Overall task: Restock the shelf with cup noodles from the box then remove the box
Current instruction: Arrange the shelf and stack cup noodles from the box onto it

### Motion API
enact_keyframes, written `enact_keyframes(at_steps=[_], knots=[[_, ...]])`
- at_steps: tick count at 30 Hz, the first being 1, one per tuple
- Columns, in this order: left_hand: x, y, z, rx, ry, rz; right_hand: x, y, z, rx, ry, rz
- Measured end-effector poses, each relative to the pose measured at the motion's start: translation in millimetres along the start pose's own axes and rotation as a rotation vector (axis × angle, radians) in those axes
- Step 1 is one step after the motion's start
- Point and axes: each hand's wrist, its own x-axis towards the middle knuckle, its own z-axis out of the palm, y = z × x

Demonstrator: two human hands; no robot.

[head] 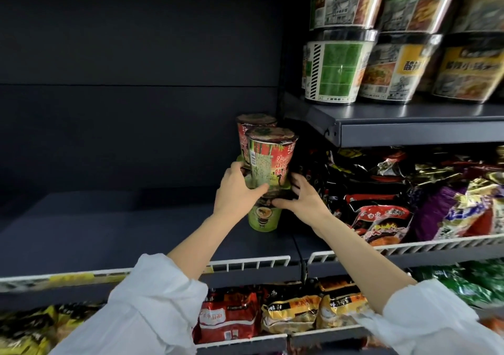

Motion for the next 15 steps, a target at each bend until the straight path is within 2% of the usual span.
enact_keyframes(at_steps=[2,4,10,15], knots=[[-18,10,-10,-0.018,0.008,0.016,-19,-6,-7,-0.025,0.022,-0.011],[-38,26,-21,-0.087,-0.05,0.03,-41,-13,-16,-0.093,0.049,-0.049],[-121,65,-38,-0.18,-0.142,0.217,-149,-32,-54,-0.241,0.168,-0.122],[-202,92,-10,-0.159,-0.247,0.337,-255,-19,-88,-0.264,0.259,-0.024]])
